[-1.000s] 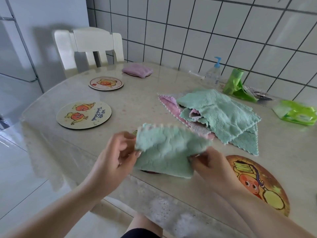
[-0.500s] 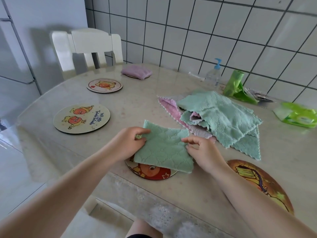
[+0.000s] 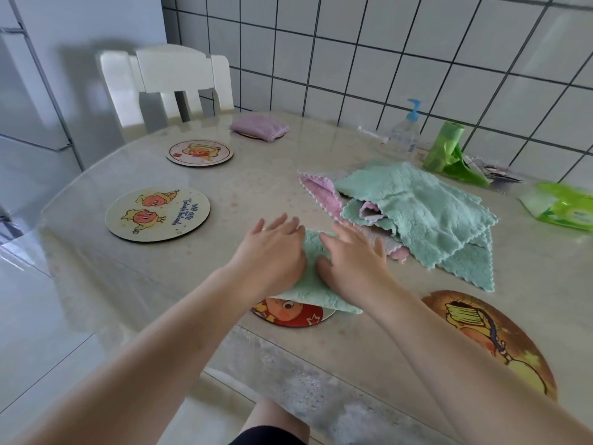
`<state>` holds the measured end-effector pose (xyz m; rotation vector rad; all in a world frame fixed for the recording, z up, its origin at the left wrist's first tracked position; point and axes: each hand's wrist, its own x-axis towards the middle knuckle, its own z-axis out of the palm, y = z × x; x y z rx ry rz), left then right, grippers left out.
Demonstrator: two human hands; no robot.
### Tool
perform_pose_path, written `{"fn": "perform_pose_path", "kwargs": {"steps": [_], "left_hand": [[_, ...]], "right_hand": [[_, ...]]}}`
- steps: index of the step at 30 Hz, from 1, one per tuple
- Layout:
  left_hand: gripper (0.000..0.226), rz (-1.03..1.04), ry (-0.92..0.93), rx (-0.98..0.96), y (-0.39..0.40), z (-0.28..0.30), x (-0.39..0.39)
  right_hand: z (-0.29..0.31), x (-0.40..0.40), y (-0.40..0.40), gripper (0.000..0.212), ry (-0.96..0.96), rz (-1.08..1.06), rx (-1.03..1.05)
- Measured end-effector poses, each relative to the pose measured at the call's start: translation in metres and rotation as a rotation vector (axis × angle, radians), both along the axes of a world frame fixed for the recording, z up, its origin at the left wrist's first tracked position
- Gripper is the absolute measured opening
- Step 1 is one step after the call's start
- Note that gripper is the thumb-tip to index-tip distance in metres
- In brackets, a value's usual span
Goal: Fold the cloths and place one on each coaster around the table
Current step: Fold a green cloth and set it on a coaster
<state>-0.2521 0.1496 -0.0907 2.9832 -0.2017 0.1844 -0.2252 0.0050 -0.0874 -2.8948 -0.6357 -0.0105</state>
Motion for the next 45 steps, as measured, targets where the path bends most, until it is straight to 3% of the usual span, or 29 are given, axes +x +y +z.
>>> {"fn": "perform_pose_path", "kwargs": {"steps": [3, 16, 22, 26, 35, 41, 45], "left_hand": [[0.051, 0.033, 0.082, 0.088, -0.008, -0.014, 0.002], [0.064, 0.136, 0.127, -0.037, 0.013, -0.03, -0.012], [0.066, 0.218, -0.003, -0.157, 0.034, -0.027, -0.033], [0.047, 0.217, -0.036, -0.255, 0.037, -0.025, -0.042], [0.036, 0.203, -0.045, -0.316, 0.024, -0.024, -0.035], [0.039, 0.116, -0.181, -0.645, 0.017, -0.028, -0.034], [0.041, 0.123, -0.137, -1.053, 0.014, -0.02, -0.032]], "right_hand": [[-0.011, 0.0, 0.006, 0.053, 0.109, -0.012, -0.098], [-0.023, -0.011, -0.026, 0.06, 0.141, -0.073, -0.074], [-0.015, -0.015, -0.061, 0.083, 0.106, -0.081, 0.015], [0.0, -0.023, -0.07, 0.071, 0.162, -0.011, 0.249], [-0.012, -0.025, -0.047, 0.048, 0.226, -0.036, 0.438], [-0.015, -0.03, -0.043, 0.061, 0.235, -0.094, 0.702], [-0.01, -0.03, -0.04, 0.051, 0.236, -0.154, 1.003]]}}
